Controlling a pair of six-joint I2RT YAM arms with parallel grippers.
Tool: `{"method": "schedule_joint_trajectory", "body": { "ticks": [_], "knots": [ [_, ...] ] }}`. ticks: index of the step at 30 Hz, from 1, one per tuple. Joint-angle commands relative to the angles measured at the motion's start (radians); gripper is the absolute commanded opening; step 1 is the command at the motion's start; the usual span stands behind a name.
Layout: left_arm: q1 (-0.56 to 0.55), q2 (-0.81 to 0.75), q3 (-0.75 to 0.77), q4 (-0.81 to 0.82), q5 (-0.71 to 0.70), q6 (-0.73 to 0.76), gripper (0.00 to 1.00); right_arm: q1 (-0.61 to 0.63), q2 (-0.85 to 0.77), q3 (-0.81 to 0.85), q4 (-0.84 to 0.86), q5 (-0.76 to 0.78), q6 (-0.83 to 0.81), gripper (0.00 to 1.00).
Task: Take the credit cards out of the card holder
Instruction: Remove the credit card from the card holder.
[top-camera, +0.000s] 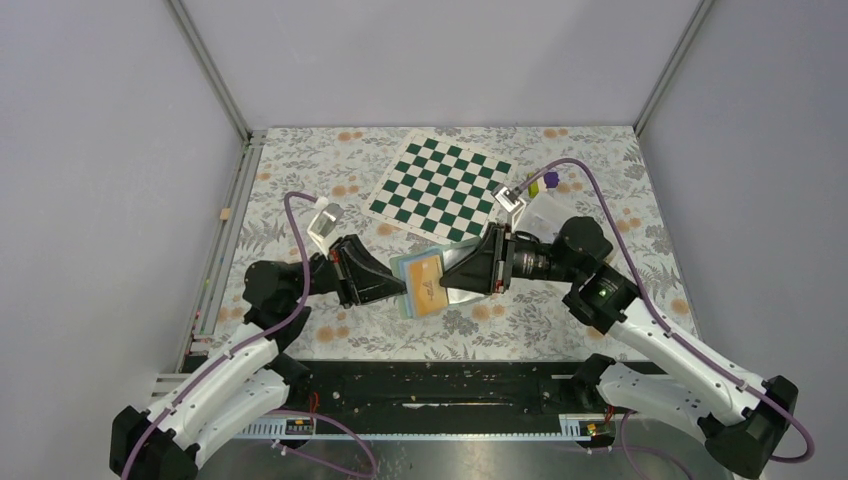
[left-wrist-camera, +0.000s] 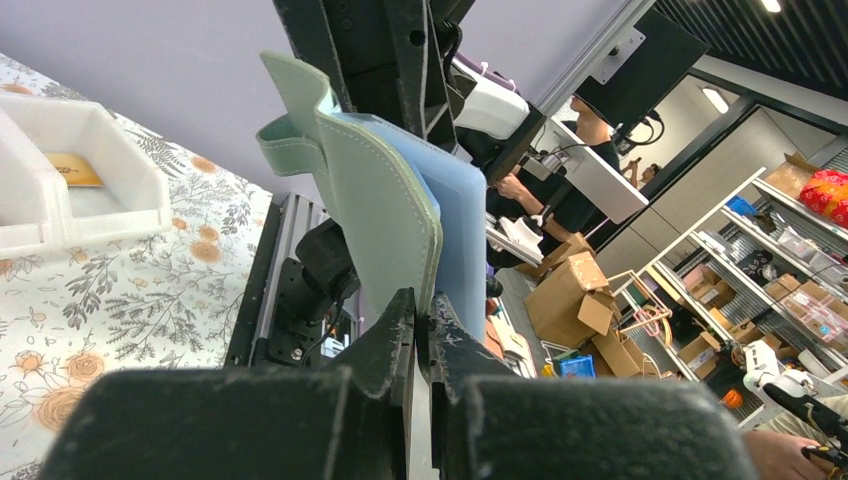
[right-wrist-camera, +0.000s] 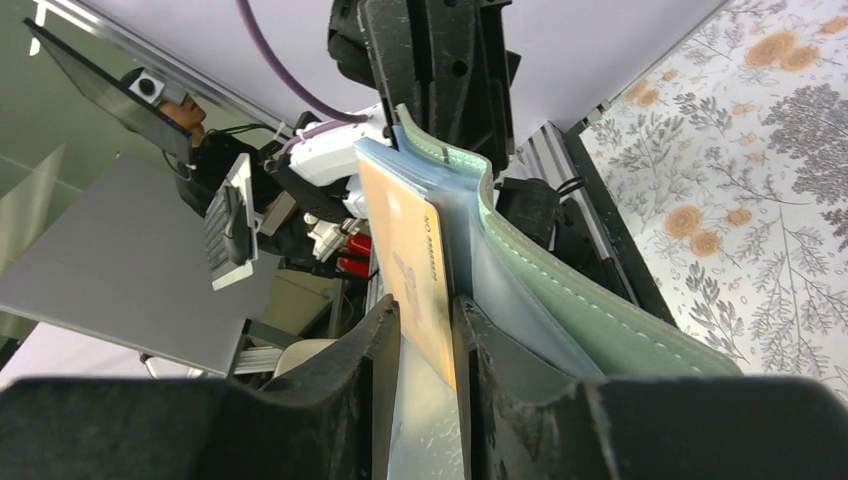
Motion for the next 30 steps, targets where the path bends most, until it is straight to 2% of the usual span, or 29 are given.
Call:
{"method": "schedule_joint_trajectory", "body": {
  "ticks": [1,5,7,17,23,30],
  "knots": [
    [-0.001,0.005,0.056,-0.050,-0.022,0.062,0.00,0.005,-0.010,-0.020,0.213,-0.099,0.093,0.33],
    [-0.004,0.029,0.069,-0.051,-0.014,0.057,0.00,0.003,0.028,-0.042,0.363,-0.140,0.197,0.35],
    [-0.003,0.037,0.074,-0.066,-0.012,0.065,0.00,0.004,0.028,-0.044,0.380,-0.143,0.203,0.35],
    [-0.003,0.030,0.124,-0.263,-0.016,0.208,0.00,-0.007,-0.036,-0.055,0.294,-0.126,0.158,0.23],
    [-0.005,0.043,0.125,-0.242,-0.014,0.190,0.00,-0.006,-0.042,-0.069,0.271,-0.104,0.146,0.00],
    [-0.005,0.040,0.124,-0.230,-0.010,0.181,0.00,-0.010,-0.058,-0.065,0.181,-0.051,0.104,0.00]
  ]
}}
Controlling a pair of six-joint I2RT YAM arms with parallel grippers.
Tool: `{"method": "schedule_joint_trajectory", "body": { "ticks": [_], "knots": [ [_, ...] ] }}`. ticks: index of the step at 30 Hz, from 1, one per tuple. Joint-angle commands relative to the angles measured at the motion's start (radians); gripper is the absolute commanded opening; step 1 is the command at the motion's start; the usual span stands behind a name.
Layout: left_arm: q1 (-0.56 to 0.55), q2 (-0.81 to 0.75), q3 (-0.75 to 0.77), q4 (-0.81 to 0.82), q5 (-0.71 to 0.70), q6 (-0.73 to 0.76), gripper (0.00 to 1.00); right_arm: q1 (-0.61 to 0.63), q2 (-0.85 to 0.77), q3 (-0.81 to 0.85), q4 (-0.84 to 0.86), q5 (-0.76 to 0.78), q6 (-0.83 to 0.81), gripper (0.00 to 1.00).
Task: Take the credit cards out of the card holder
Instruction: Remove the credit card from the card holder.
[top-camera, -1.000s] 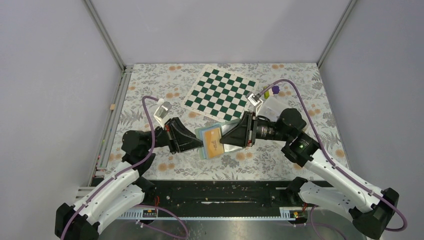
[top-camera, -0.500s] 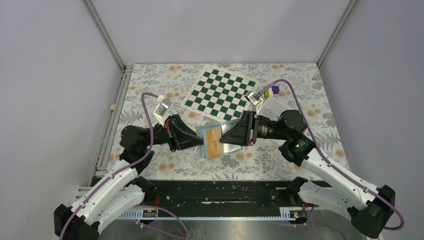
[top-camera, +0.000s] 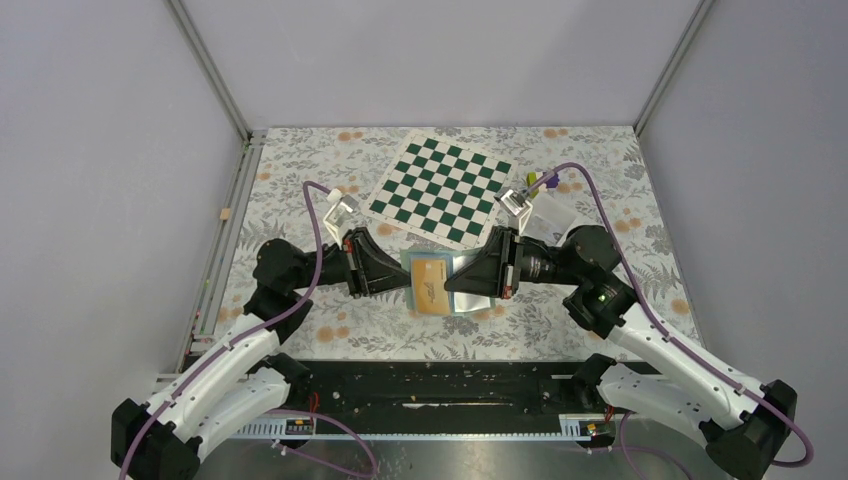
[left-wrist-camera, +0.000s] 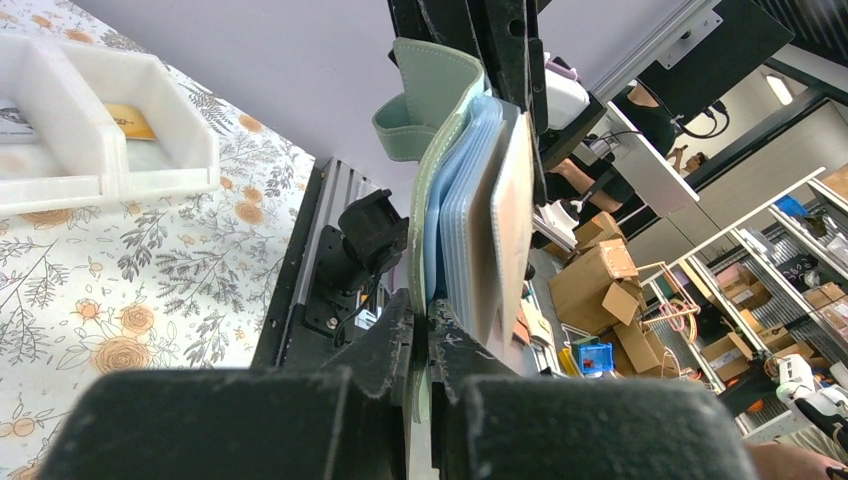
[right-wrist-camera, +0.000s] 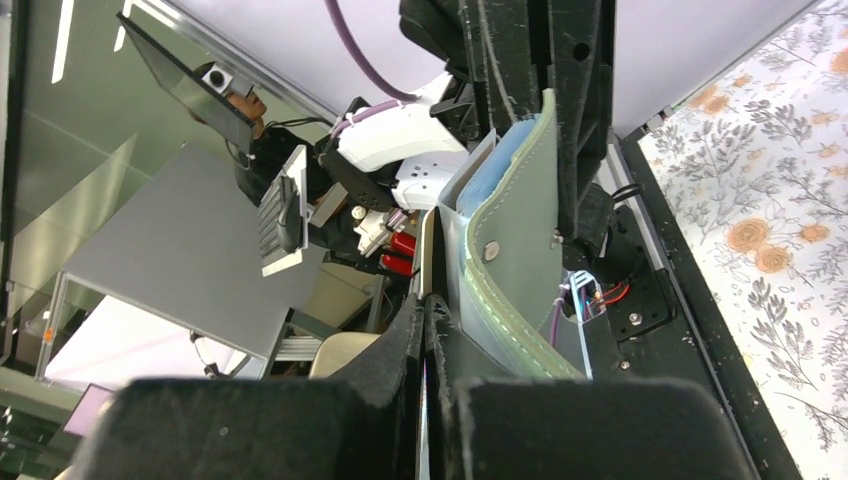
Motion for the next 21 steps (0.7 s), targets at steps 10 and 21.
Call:
{"method": "schedule_joint_trajectory", "body": {
  "ticks": [10,21],
  "knots": [
    [-0.004,-0.004,0.027,0.056,-0.016,-0.001,0.00,0.007,-0.014,0.030,-0.100,0.062,-0.067,0.27],
    [-0.002,-0.024,0.015,0.040,-0.010,0.035,0.00,0.001,-0.067,0.058,-0.236,0.143,-0.161,0.00]
  ]
}}
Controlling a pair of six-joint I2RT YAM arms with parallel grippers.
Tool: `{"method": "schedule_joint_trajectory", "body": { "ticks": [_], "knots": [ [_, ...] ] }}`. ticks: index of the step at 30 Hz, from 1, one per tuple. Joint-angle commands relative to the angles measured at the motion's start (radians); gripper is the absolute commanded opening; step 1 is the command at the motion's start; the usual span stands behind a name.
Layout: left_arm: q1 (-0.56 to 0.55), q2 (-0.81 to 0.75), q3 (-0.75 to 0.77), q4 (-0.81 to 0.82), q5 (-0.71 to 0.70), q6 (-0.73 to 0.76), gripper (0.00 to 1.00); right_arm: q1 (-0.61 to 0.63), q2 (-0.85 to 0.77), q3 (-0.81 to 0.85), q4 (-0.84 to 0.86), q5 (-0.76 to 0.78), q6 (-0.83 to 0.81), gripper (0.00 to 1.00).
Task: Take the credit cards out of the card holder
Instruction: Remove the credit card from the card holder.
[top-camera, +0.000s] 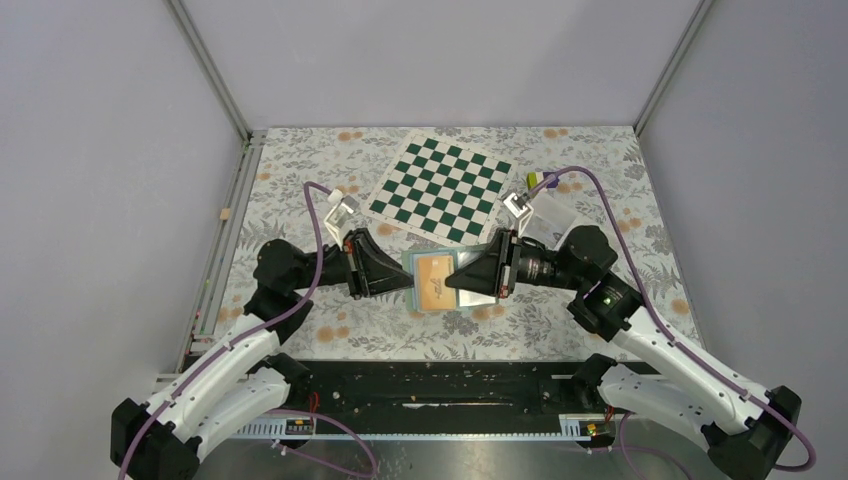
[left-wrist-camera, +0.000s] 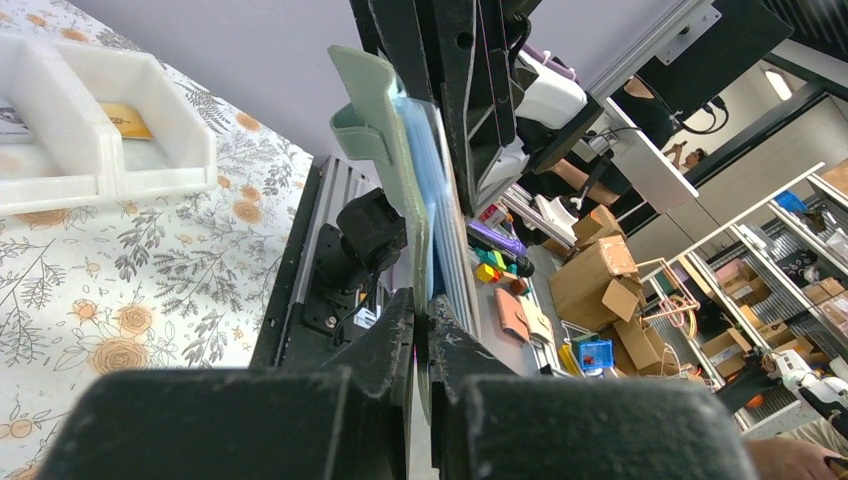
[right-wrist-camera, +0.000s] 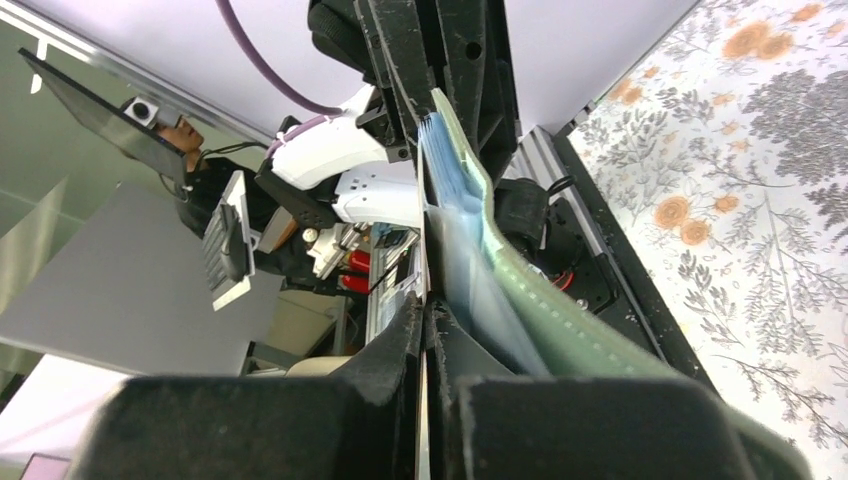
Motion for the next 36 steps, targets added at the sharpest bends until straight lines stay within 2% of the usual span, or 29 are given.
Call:
{"method": "schedule_joint_trajectory", "body": {
  "ticks": [1,5,13,17,19,22,23,24,25,26,27,29,30,33,34,35,36],
  "knots": [
    [-0.001,-0.030,0.015,0.016,-0.014,0.052,0.00,-0.004,-0.061,0.067,-0.113,0.044,-0.092,0.00],
    [0.000,-0.034,0.025,-0.005,-0.003,0.074,0.00,-0.009,-0.092,0.086,-0.171,0.033,-0.129,0.00],
    [0.000,-0.027,0.014,0.088,0.023,0.028,0.00,-0.017,-0.072,0.092,-0.181,-0.044,-0.120,0.00],
    [0.001,-0.013,0.003,0.136,0.029,-0.007,0.00,-0.018,-0.070,0.088,-0.153,-0.063,-0.107,0.08],
    [-0.001,-0.007,0.002,0.147,0.029,-0.014,0.00,-0.017,-0.063,0.085,-0.125,-0.070,-0.086,0.00],
    [-0.001,0.001,0.000,0.172,0.030,-0.027,0.00,-0.017,-0.053,0.071,-0.074,-0.071,-0.048,0.00],
    [0.000,0.002,-0.001,0.179,0.029,-0.030,0.00,-0.018,-0.049,0.067,-0.054,-0.077,-0.034,0.03],
    [-0.001,0.005,0.000,0.183,0.029,-0.031,0.00,-0.017,-0.041,0.066,-0.038,-0.085,-0.020,0.19],
    [-0.001,0.007,0.000,0.187,0.030,-0.033,0.00,-0.018,-0.035,0.067,-0.033,-0.086,-0.010,0.29],
    [0.000,0.009,-0.001,0.190,0.032,-0.033,0.00,-0.018,-0.031,0.065,-0.025,-0.084,0.000,0.29],
    [0.000,0.012,-0.001,0.191,0.033,-0.034,0.00,-0.018,-0.030,0.061,-0.016,-0.081,0.006,0.24],
    [0.000,0.015,-0.001,0.193,0.036,-0.035,0.00,-0.017,-0.037,0.056,-0.013,-0.060,0.008,0.03],
    [0.000,0.015,-0.002,0.194,0.038,-0.035,0.00,-0.018,-0.041,0.053,-0.014,-0.050,0.007,0.00],
    [-0.001,0.012,0.002,0.194,0.047,-0.034,0.00,-0.020,-0.063,0.049,-0.014,-0.026,0.006,0.01],
    [-0.001,0.010,0.004,0.190,0.050,-0.031,0.00,-0.022,-0.067,0.050,-0.019,-0.027,0.007,0.16],
    [-0.001,0.008,0.005,0.185,0.050,-0.027,0.00,-0.026,-0.071,0.053,-0.025,-0.026,0.009,0.26],
    [0.000,0.007,0.007,0.179,0.051,-0.023,0.00,-0.027,-0.075,0.052,-0.026,-0.026,0.011,0.32]
  ]
}}
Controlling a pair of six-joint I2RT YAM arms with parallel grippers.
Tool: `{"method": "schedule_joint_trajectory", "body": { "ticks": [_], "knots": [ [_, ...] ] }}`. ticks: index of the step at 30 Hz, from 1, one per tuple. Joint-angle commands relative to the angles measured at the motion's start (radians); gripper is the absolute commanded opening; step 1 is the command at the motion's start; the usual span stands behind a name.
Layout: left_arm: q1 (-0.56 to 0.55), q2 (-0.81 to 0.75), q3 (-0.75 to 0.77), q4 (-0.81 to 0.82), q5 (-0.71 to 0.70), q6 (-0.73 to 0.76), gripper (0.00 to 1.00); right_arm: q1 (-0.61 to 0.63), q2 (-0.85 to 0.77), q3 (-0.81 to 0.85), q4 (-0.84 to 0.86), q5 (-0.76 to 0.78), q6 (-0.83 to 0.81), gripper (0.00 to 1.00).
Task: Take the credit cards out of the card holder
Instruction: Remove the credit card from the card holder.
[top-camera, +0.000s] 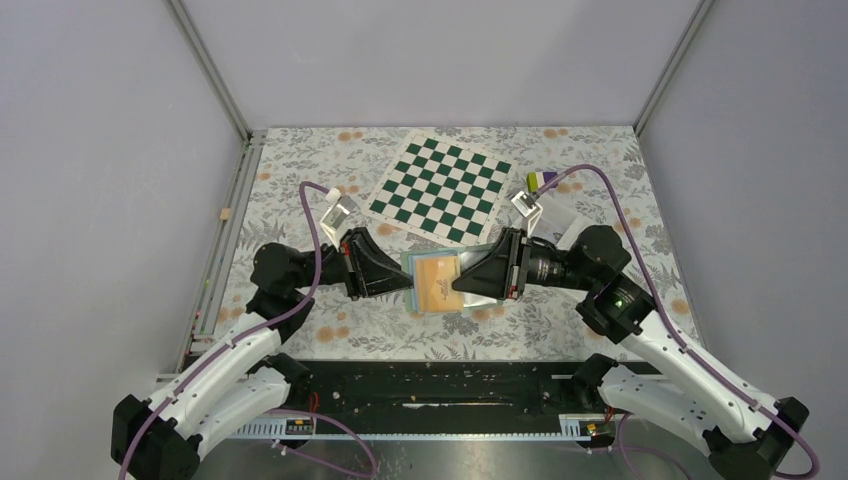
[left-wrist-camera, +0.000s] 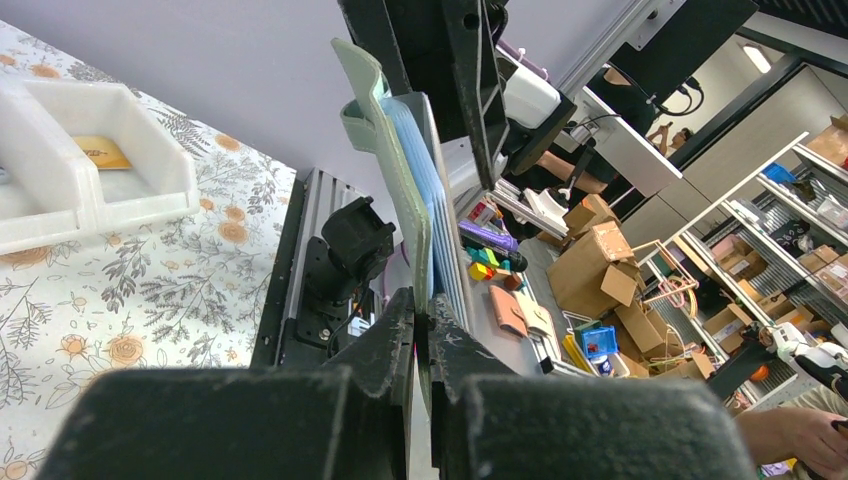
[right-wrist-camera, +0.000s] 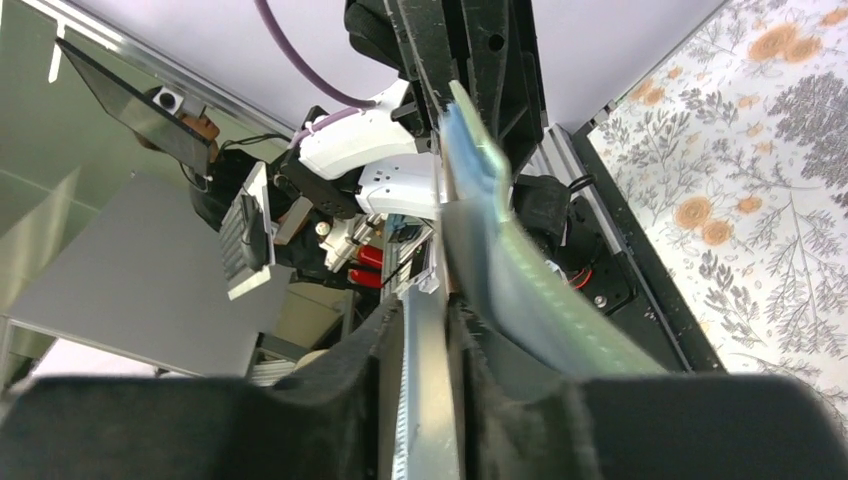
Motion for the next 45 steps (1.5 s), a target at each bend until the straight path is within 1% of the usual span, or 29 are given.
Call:
{"method": "schedule_joint_trajectory", "body": {
  "ticks": [1,3,5,6,9,10,11,12,13,14,15,16,20,23,27,33,35,36,40,45],
  "knots": [
    [0.001,-0.010,0.013,0.052,0.017,0.011,0.00,-0.011,-0.036,0.007,0.059,0.005,0.016,0.33],
    [0.000,-0.012,0.012,0.050,0.019,0.014,0.00,-0.012,-0.044,0.004,0.060,0.013,0.018,0.24],
    [0.000,-0.012,0.012,0.052,0.017,0.014,0.00,-0.012,-0.045,0.003,0.066,0.015,0.022,0.02],
    [0.000,-0.012,0.010,0.056,0.015,0.012,0.00,-0.012,-0.045,0.001,0.068,0.017,0.025,0.00],
    [0.001,-0.012,0.004,0.072,0.014,0.007,0.00,-0.013,-0.045,0.004,0.070,0.012,0.030,0.00],
    [0.000,-0.012,0.002,0.073,0.014,0.007,0.00,-0.013,-0.048,0.006,0.069,0.012,0.030,0.07],
    [0.001,-0.010,0.002,0.074,0.015,0.008,0.00,-0.013,-0.049,0.008,0.065,0.014,0.032,0.20],
    [0.000,-0.007,0.002,0.075,0.016,0.007,0.00,-0.013,-0.051,0.007,0.061,0.018,0.030,0.27],
    [0.000,-0.004,0.002,0.079,0.016,0.004,0.00,-0.013,-0.053,0.006,0.061,0.022,0.029,0.27],
    [0.000,0.000,0.002,0.087,0.017,-0.002,0.00,-0.012,-0.055,0.004,0.061,0.025,0.027,0.18],
    [0.000,0.001,0.001,0.095,0.018,-0.006,0.00,-0.013,-0.056,0.003,0.060,0.028,0.023,0.02],
    [0.000,0.002,0.002,0.100,0.019,-0.008,0.00,-0.012,-0.057,0.004,0.046,0.036,0.022,0.00],
    [0.000,0.002,0.002,0.106,0.022,-0.010,0.00,-0.015,-0.075,0.006,0.012,0.062,0.011,0.00],
    [0.000,0.000,-0.005,0.118,0.018,-0.016,0.00,-0.016,-0.107,0.017,-0.058,0.112,-0.031,0.00],
    [0.000,0.005,-0.019,0.191,0.000,-0.064,0.00,-0.015,-0.154,0.029,-0.154,0.198,-0.098,0.01],
    [0.001,0.012,-0.009,0.178,-0.005,-0.063,0.00,-0.015,-0.171,0.025,-0.169,0.198,-0.108,0.00],
    [0.003,0.001,-0.009,0.127,-0.020,-0.023,0.00,-0.017,-0.186,0.032,-0.186,0.215,-0.120,0.00],
    [0.005,-0.005,-0.007,0.088,-0.033,0.007,0.00,-0.016,-0.196,0.038,-0.228,0.238,-0.131,0.00],
    [0.017,-0.035,0.046,-0.193,-0.110,0.183,0.00,-0.017,-0.244,0.067,-0.344,0.377,-0.166,0.00],
    [0.034,-0.083,0.088,-0.358,-0.213,0.292,0.00,-0.016,-0.292,0.109,-0.475,0.538,-0.202,0.00]
  ]
}}
